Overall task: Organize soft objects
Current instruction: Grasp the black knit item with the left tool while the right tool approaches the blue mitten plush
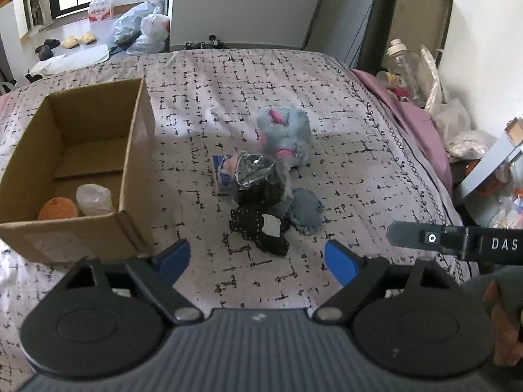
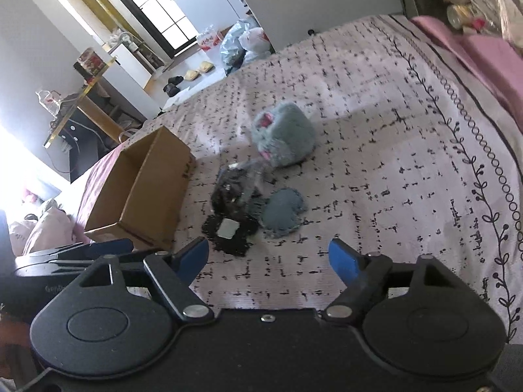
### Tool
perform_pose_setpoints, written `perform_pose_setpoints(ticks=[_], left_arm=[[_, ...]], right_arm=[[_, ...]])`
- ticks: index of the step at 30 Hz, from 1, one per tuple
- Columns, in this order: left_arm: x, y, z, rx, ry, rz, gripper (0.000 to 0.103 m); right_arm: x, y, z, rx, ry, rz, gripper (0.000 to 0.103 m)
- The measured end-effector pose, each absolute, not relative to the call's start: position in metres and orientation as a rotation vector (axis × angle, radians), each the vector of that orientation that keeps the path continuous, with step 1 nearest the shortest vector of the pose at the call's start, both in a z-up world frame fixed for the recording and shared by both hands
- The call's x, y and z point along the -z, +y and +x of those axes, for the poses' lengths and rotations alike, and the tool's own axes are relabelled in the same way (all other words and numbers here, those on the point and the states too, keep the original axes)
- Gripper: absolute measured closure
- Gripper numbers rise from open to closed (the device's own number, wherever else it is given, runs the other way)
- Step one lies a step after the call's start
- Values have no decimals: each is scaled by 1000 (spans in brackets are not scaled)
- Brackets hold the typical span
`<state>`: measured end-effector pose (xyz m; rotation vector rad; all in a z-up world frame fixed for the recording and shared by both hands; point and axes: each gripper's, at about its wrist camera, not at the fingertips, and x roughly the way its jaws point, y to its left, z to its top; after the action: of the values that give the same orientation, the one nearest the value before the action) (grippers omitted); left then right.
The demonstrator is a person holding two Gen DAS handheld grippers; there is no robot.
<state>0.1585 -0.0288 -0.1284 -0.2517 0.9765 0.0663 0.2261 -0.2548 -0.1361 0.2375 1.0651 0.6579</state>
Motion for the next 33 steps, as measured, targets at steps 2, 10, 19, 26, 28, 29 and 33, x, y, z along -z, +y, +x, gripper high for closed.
perform_pose_setpoints(ticks=[2,10,19,26,28,29,33], left_arm=[[133,-31,166,-60,983,-252,20],[159,-31,189,-55,1041,-279,38],[187,-16,210,-77,1094,-362,41],[203,-8,219,-66,1092,-443,58],[206,-5,220,-62,1092,-466,62],[208,-4,220,-57,1089,-481,66],[210,-2,217,-42,1082,-523,78]], right_arm=[[142,-255,232,-659,1080,245,27],[164,-250,256,-677,1141,280,40],[193,-236,284,-668,1232,311,45],[203,-217,297,-666,1261,291,45],[205,-212,300,-660,1269,286,45],[207,-210,300,-658,1272,284,45],[211,-201,301,-646,1279,267,45]])
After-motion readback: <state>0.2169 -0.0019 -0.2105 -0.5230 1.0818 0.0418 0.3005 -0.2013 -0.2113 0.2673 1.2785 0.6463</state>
